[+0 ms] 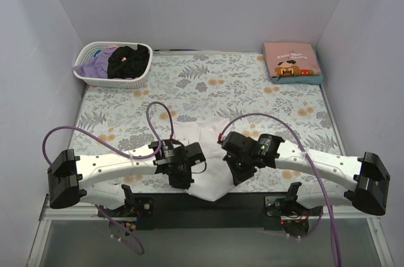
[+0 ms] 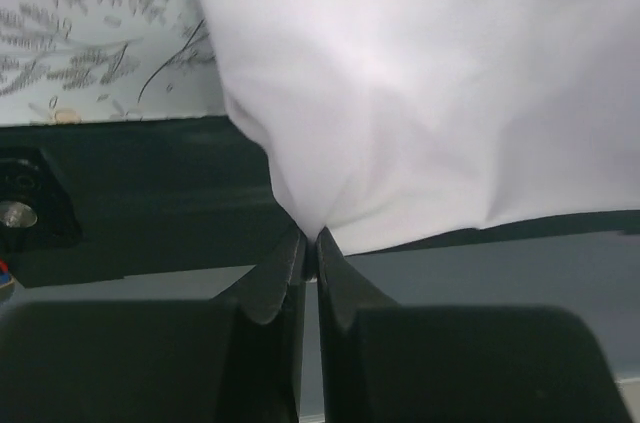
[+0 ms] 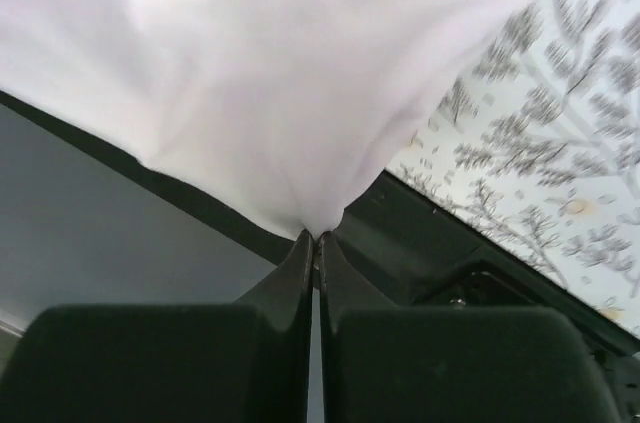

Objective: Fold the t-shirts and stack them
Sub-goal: Fold the tshirt

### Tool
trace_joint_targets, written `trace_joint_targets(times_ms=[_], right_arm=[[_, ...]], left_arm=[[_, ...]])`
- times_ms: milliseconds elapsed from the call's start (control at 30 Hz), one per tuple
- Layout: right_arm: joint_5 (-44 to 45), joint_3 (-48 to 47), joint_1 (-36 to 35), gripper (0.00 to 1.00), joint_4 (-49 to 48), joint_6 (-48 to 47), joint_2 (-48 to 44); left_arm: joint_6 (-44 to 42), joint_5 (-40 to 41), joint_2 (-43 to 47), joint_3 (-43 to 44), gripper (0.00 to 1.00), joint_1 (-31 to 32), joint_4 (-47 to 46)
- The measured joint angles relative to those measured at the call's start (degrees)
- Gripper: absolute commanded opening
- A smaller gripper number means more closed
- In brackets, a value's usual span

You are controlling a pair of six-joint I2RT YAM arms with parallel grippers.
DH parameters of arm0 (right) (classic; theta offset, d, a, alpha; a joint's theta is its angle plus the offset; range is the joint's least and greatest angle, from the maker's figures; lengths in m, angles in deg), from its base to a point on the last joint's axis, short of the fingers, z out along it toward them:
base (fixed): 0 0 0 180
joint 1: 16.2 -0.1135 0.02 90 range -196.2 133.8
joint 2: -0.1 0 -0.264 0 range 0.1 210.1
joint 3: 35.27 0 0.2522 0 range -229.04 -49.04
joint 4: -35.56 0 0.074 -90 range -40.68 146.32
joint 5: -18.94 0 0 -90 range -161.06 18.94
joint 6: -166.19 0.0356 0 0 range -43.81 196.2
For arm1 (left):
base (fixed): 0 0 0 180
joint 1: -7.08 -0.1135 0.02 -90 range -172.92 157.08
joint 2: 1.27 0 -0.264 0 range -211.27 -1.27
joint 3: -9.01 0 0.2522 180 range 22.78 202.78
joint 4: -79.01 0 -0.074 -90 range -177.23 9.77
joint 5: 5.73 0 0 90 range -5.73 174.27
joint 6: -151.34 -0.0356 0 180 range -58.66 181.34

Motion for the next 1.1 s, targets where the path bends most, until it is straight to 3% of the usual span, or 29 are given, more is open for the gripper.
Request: trace_joint_targets(times_ms=[167, 367, 600, 867, 1100], right_arm=[[2.34, -14.19, 7.82, 0.01, 3.65, -6.38, 2.95], [0.15, -24.92, 18.12, 0.01, 6.27, -14.19, 8.46], [-4.63, -39.15, 29.73, 0.01, 7.76, -23.12, 22.34], [-9.81, -60.26, 38.77, 0.01, 6.91, -29.11, 45.05], [-11.47, -60.67, 43.54, 0.01, 3.67, -30.08, 57.07]], left_arm=[[-5.49, 1.36, 0.42, 6.71, 0.0, -8.94, -0.55], [-13.05, 2.36, 0.11, 12.59, 0.0, -19.28, -1.68], [-21.99, -0.15, -4.52, 15.87, 0.0, -35.19, -9.14], [-27.61, -6.16, -19.37, 17.99, 0.0, -49.57, -20.24], [-31.12, -8.11, -35.26, 24.48, 0.0, -51.6, -27.63]])
